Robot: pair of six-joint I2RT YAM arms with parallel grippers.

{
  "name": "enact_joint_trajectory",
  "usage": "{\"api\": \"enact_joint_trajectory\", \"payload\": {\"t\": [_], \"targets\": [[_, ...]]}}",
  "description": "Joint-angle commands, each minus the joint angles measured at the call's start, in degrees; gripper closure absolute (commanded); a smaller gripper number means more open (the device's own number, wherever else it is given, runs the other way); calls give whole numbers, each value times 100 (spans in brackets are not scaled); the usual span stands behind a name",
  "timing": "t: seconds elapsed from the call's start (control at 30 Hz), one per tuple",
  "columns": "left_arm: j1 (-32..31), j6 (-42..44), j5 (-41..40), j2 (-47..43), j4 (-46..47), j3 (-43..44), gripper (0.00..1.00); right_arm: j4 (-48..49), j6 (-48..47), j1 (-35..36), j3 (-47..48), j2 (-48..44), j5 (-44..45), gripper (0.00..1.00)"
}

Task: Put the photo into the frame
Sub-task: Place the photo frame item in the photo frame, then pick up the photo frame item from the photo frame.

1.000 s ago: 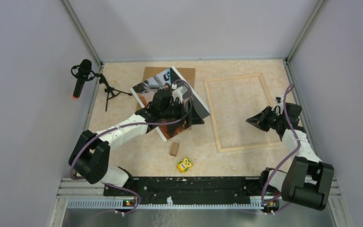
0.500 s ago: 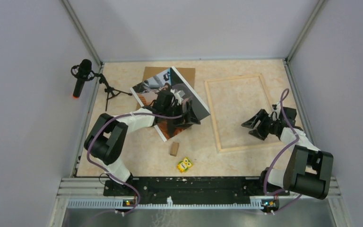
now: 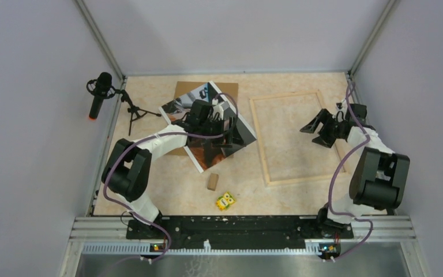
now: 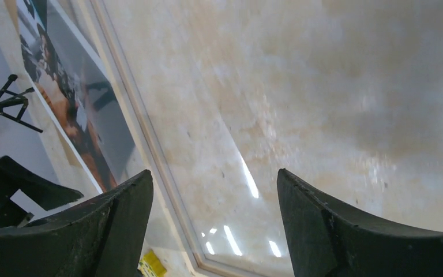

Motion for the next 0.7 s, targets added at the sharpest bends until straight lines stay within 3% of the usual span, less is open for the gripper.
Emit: {"api": "enact_joint_trajectory", "payload": {"t": [0.0,0.13,0.37,0.67], "targets": [[-31,449,142,-415,-42,-76,2,71,-600,167,1023,978,-559,23],[-27,483,301,-528,-1,-114,2,337,-741,354,1700,1903,-1371,24],[-16,437,470,-559,78,-144,2,-337,-1219,660,3090,3396,-1806,28],[4,321,638,-527,214,-200,2,335,-1078,804,2676,3771,-2566,33]]}}
